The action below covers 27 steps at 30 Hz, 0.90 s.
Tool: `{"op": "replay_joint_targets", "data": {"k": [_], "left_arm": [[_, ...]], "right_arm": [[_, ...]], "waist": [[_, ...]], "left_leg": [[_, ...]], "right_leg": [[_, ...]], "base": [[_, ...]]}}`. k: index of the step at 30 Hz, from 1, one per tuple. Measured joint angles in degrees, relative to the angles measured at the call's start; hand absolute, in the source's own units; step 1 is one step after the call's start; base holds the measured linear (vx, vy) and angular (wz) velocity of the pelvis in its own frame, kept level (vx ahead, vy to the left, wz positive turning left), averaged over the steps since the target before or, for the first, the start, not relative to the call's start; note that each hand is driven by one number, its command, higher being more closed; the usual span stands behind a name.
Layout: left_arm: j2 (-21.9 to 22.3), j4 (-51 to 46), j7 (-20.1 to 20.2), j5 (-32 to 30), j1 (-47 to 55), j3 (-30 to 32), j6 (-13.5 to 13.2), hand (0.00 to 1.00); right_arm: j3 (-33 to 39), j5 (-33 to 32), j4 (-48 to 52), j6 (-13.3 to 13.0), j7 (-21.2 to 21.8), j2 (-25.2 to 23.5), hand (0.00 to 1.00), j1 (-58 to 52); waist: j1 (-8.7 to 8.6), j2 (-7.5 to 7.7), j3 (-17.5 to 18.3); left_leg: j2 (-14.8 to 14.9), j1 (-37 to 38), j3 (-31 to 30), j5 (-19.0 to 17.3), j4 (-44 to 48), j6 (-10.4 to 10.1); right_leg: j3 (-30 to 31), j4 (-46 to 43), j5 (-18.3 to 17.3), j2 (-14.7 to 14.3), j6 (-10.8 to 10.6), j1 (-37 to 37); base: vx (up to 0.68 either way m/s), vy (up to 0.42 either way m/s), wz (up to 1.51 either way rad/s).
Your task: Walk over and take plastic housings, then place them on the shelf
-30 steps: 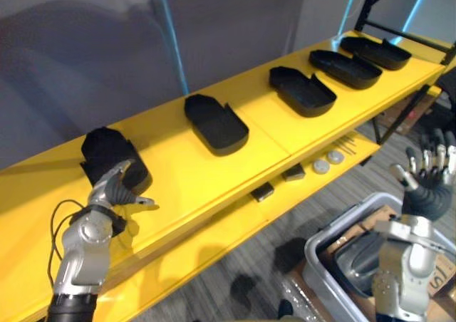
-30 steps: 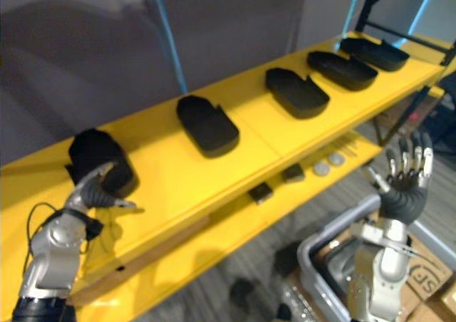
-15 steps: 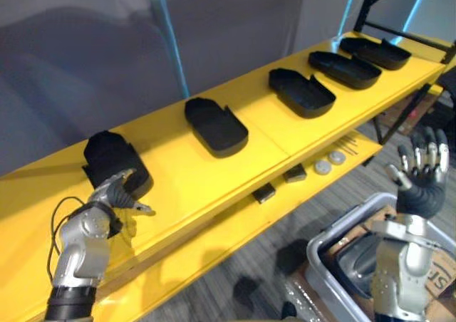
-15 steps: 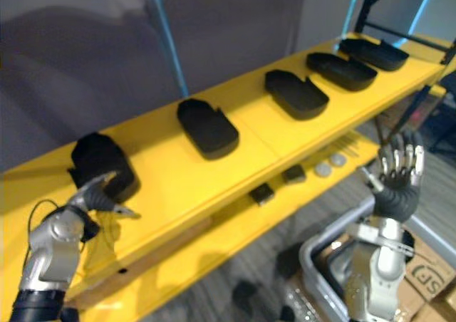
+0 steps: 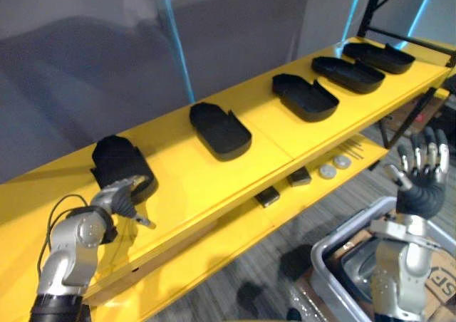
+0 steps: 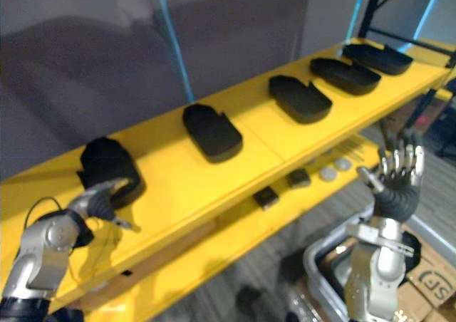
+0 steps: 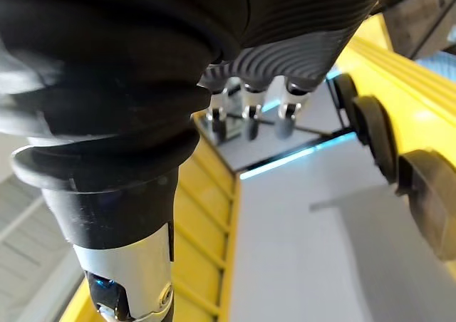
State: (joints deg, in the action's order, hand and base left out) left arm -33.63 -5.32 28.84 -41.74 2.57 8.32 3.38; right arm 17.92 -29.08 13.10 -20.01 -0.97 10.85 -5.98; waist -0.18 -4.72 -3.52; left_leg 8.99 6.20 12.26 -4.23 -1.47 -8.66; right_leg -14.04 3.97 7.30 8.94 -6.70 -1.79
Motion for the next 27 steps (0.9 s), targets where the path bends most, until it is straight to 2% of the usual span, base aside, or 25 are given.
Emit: {"op": "replay_joint_targets", "data": {"k": [4,7,9,13,17,22,26,27], "left_arm": [[1.52,2.61,-6.44,-2.32,3.14,0.08,-1.09,0.00],[4.26,3.86,-10.40,-4.36,3.88,0.09,-0.51,0.00],[5.26,4.20,-11.24,-4.60,3.66,0.07,0.66,0.00],[6.10,4.19,-8.78,-7.31,1.42,-0.17,4.27,0.00],[6.07,4.11,-3.16,-8.71,-1.87,-0.22,7.24,0.00],[5.88,1.72,1.07,-8.55,-2.95,-0.50,7.21,0.00],[5.60,-0.80,1.14,-8.04,-2.95,-0.61,6.31,0.00],[4.92,-1.35,1.17,-7.75,-2.95,-0.67,5.40,0.00]], "right_arm": [[0.08,-0.86,-0.27,-0.17,0.00,0.06,0.00,-0.02],[0.02,-1.13,-0.53,-0.17,0.00,0.05,0.00,0.03],[0.01,-1.13,-0.55,-0.16,-0.02,0.01,0.00,0.04],[-0.32,-1.07,-0.56,0.10,-0.26,-0.19,0.00,0.05],[-1.64,-1.03,-0.55,0.27,-0.28,-0.25,0.00,0.05],[-1.71,-1.00,-0.54,0.27,-0.13,-0.34,0.00,0.07],[-1.72,-1.00,-0.25,0.27,0.53,-0.76,0.00,0.07],[-1.76,-1.00,-0.18,0.27,1.06,-0.84,0.00,0.07]], "waist": [[0.52,0.31,0.33],[0.78,0.64,1.24],[0.74,0.75,1.35],[0.36,0.83,1.38],[-0.37,0.99,1.33],[-0.58,1.33,1.14],[-0.56,1.81,0.86],[-0.56,1.84,0.86]], "left_leg": [[0.00,-0.01,-0.05,0.01,-0.10,0.00],[-0.01,-0.02,-0.15,0.03,-0.22,-0.02],[-0.02,-0.02,-0.28,0.17,-0.41,-0.06],[-0.05,0.36,-0.53,1.04,-1.77,-0.12],[-0.05,0.94,-0.43,1.73,-2.90,-0.25],[-0.04,1.03,-0.29,1.73,-2.90,-0.25],[-0.03,1.22,0.04,1.71,-2.91,-0.27],[-0.03,1.33,0.17,1.71,-2.91,-0.27]], "right_leg": [[-0.11,0.02,0.00,0.00,0.00,-0.06],[-0.17,0.15,-0.02,-0.03,0.02,-0.09],[-0.24,0.17,-0.02,-0.04,0.02,-0.11],[-0.48,0.26,-0.03,-0.14,0.04,-0.10],[-0.44,0.26,-0.04,-0.25,0.06,-0.10],[-0.32,0.27,-0.04,-0.27,0.05,-0.10],[-0.11,0.28,-0.04,-0.29,0.05,-0.10],[-0.02,0.28,-0.03,-0.29,0.05,-0.10]], "base": [[0.00,0.000,0.00],[0.00,0.000,0.00],[0.00,-0.003,0.02],[-0.01,-0.004,0.03],[0.00,0.000,0.00],[0.00,0.000,0.00],[0.01,0.003,-0.03],[0.01,0.003,-0.04]]}}
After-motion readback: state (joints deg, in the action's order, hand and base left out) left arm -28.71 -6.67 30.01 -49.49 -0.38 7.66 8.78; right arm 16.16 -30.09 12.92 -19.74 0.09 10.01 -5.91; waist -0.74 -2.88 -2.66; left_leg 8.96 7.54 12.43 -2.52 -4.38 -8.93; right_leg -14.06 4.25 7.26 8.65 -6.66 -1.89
